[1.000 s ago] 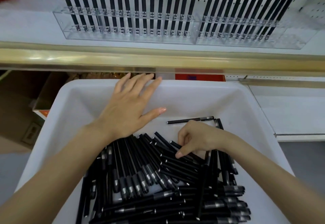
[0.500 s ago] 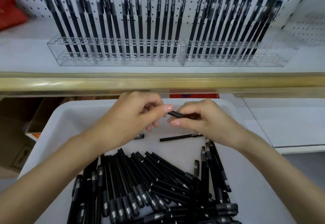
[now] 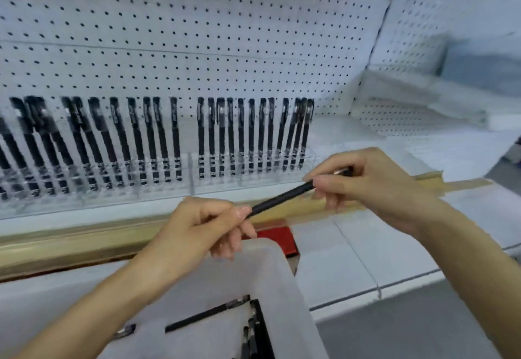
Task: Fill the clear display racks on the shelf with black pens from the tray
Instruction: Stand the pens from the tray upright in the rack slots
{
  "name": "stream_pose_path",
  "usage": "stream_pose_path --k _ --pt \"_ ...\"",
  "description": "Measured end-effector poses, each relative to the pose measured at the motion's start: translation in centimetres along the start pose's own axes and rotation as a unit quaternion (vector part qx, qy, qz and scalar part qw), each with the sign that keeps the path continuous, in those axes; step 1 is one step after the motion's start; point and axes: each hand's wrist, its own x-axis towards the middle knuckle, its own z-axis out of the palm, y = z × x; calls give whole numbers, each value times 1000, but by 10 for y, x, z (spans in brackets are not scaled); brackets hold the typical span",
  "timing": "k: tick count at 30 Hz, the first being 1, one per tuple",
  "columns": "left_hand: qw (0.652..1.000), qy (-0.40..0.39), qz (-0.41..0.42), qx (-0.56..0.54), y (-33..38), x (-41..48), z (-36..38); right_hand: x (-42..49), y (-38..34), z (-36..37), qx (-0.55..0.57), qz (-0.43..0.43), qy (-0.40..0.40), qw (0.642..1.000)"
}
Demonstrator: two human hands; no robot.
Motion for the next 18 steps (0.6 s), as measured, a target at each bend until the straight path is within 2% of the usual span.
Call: stream_pose_path --k 4,7,10,12,13,14,16,18 --pt "998 -22 -20 -48 12 32 34 14 4 -21 207 27 128 970" --pt "996 -40 -35 -72 19 51 57 24 4 -30 292 11 159 943" --pt "998 -31 -42 -47 23 69 72 31 1 -44 281 -19 142 949" --pt "998 -2 10 55 21 81 69 36 1 -58 199 -56 163 965" --pt "987 13 51 152 20 86 64 41 1 -67 146 -75 185 969" --pt "961 22 87 263 20 89 57 46 2 -75 97 -90 203 970" --pt "883 25 135 448 22 91 44 58 7 -89 32 -97 209 973" --pt "830 14 154 535 21 92 36 71 11 -96 -5 -84 192 978"
